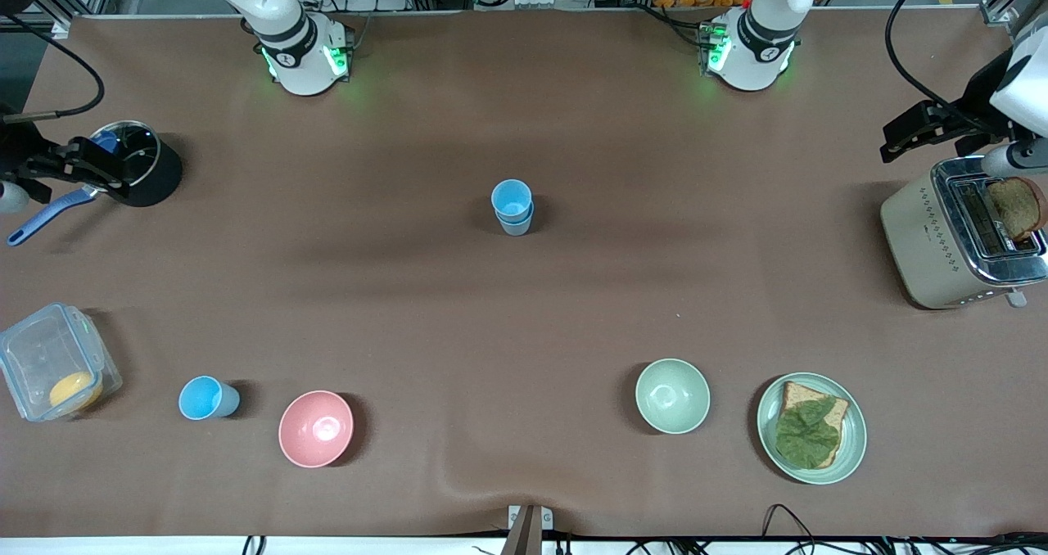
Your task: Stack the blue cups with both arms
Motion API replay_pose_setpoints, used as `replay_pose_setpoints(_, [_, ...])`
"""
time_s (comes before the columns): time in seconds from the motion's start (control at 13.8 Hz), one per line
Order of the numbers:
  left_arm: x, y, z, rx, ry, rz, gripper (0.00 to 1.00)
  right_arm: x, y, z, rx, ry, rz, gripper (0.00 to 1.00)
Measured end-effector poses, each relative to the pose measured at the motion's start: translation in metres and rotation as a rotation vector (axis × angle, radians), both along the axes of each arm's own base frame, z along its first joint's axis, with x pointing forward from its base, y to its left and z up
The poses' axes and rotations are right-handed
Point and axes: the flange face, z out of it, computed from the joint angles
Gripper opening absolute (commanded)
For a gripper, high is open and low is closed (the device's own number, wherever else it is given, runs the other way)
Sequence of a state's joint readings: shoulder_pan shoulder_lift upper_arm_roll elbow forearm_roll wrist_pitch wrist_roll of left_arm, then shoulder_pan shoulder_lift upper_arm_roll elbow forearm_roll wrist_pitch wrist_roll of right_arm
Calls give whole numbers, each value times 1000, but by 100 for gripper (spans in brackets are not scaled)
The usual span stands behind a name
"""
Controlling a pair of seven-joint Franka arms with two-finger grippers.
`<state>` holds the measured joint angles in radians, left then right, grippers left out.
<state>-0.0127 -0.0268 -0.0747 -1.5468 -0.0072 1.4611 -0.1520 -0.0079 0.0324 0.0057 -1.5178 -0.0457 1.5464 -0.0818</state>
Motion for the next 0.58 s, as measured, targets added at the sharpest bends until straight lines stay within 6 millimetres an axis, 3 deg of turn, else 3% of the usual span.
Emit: replay_pose_setpoints(0.58, [5, 3, -7, 43, 8, -1, 100, 1, 11, -3, 1, 3, 20, 100])
